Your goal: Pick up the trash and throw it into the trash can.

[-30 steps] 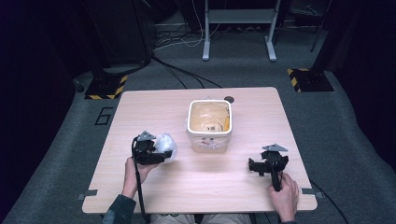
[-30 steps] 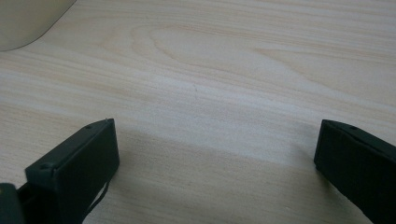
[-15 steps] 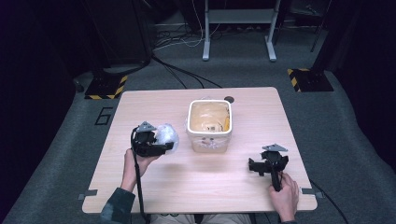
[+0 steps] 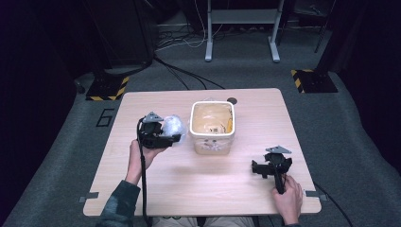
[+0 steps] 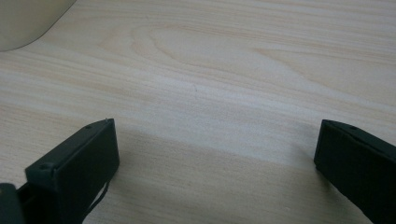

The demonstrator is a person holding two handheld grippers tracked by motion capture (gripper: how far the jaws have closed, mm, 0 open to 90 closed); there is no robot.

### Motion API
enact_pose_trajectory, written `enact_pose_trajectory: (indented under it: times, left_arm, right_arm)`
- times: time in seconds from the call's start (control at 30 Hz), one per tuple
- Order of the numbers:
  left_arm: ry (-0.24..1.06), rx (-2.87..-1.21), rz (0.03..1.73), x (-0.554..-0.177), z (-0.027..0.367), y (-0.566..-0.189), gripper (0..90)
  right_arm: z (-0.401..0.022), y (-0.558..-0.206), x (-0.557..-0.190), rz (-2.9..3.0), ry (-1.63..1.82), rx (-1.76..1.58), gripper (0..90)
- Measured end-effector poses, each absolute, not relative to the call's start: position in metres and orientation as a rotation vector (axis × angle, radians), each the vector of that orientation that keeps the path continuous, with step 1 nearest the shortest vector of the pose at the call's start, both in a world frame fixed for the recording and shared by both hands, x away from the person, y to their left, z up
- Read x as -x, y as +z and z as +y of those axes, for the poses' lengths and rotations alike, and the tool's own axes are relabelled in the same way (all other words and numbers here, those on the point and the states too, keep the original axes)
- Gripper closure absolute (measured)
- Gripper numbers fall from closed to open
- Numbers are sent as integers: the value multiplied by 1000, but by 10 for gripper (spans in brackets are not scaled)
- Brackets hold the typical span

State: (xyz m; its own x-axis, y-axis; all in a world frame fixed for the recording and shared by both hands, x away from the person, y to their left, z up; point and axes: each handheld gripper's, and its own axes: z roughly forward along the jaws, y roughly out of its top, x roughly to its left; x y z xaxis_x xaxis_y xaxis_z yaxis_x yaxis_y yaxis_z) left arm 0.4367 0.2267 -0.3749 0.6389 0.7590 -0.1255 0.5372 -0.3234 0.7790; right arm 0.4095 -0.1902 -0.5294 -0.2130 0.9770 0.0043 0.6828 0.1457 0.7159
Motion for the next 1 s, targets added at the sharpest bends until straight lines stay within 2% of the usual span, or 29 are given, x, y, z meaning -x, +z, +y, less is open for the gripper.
enact_pose_trajectory:
  times: [1.0]
  left_arm:
    - [275,-2012,894,-480,170,-354,477]
  right_arm:
    - [-190,-529,-409,1962,830,-1581,0]
